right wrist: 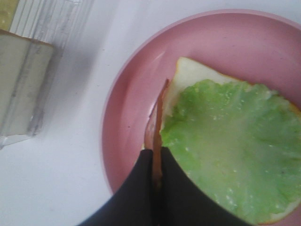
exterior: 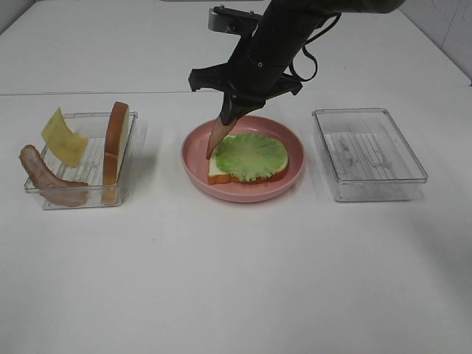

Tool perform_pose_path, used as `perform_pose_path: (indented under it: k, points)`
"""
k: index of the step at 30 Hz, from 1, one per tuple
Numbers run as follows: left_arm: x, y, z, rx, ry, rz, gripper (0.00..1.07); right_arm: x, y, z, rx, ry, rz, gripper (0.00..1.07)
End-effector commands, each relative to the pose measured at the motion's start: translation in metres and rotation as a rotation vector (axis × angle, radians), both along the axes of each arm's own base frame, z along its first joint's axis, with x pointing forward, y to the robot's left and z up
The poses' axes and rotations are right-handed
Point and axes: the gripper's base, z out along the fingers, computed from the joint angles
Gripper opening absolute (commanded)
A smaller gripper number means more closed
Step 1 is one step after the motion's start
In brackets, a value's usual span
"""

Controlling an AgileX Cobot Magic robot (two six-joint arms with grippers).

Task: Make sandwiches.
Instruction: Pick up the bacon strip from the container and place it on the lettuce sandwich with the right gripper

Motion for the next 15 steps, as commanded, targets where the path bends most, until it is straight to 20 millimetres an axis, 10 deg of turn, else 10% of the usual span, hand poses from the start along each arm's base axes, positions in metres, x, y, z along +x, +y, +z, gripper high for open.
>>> perform_pose_path:
  k: [1, 15]
  points:
    - [-0.003, 0.0, 0.001, 0.003, -0.025, 0.005, 0.98, 0.003, -0.005, 0.002, -0.05, -0.031, -0.005, 0.0]
    - [-0.003, 0.0, 0.001, 0.003, -0.025, 0.005, 0.98, 0.003, -0.007, -0.013, -0.105, 0.019, -0.001, 0.0]
